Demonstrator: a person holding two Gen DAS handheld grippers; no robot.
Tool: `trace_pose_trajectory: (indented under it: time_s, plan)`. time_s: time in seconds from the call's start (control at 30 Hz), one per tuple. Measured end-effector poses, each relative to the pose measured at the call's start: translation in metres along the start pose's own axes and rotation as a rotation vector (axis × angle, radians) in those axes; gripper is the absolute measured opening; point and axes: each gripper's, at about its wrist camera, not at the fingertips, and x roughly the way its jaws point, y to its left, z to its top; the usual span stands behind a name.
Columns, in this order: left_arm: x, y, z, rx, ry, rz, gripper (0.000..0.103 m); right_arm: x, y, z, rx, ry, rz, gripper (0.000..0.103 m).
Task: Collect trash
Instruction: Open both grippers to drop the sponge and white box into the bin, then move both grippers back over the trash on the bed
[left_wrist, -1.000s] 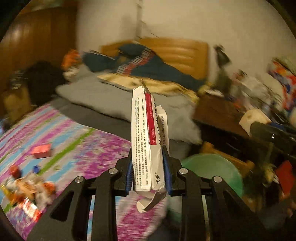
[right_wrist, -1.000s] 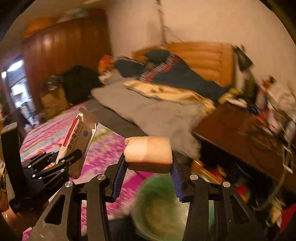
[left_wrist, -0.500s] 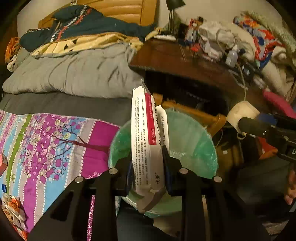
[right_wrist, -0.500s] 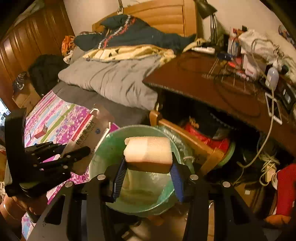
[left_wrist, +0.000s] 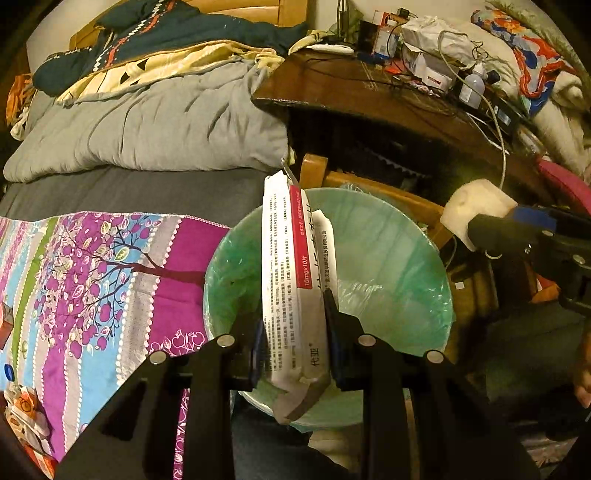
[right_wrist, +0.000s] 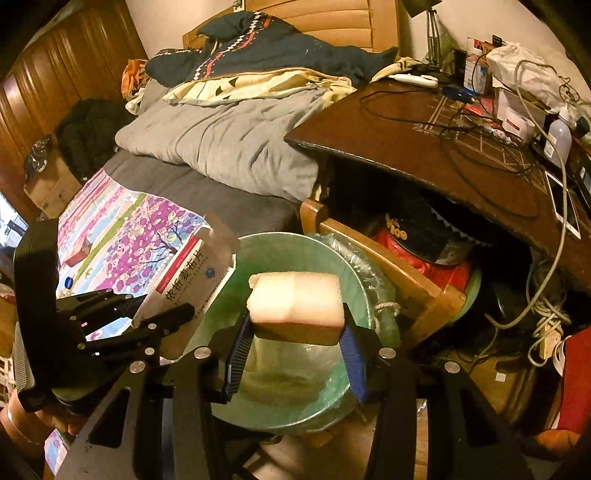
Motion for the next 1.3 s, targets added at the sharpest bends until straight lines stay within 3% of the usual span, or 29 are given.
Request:
trace_pose_trajectory:
  time_s: [0.17,0.2,0.23,0.3,0.6,1.03,1.17,1.3]
  plan:
    - [0.004,0.006,0.000,-0.017,0.013,0.007,0.029,0.006,0.003,0.005,-0.011,0.003,0.005,0.047]
    - [0.004,0.007,0.001,-0.025,0.013,0.009,0.036,0.007,0.003,0.006,-0.016,0.004,0.005,0.049]
    - [0.005,0.009,0.001,-0.037,0.015,0.013,0.051,0.008,0.004,0.007,-0.026,0.006,0.002,0.059]
    - [0.002,0.011,0.001,-0.050,0.001,0.002,0.059,0.007,0.005,0.008,-0.030,-0.009,-0.027,0.078]
    - [0.005,0.013,-0.005,-0.052,0.025,0.027,0.060,0.004,-0.011,0.008,0.017,-0.031,-0.019,0.075]
    - [-0.011,0.016,-0.010,-0.058,-0.027,0.077,0.060,0.001,-0.007,0.003,0.011,-0.062,-0.015,0.075]
    - [-0.021,0.022,-0.014,-0.083,-0.068,0.141,0.061,-0.007,0.001,0.002,0.003,-0.121,-0.030,0.075]
    - [-0.034,0.032,-0.019,-0.125,-0.128,0.230,0.068,-0.019,0.015,0.001,-0.015,-0.216,-0.043,0.075]
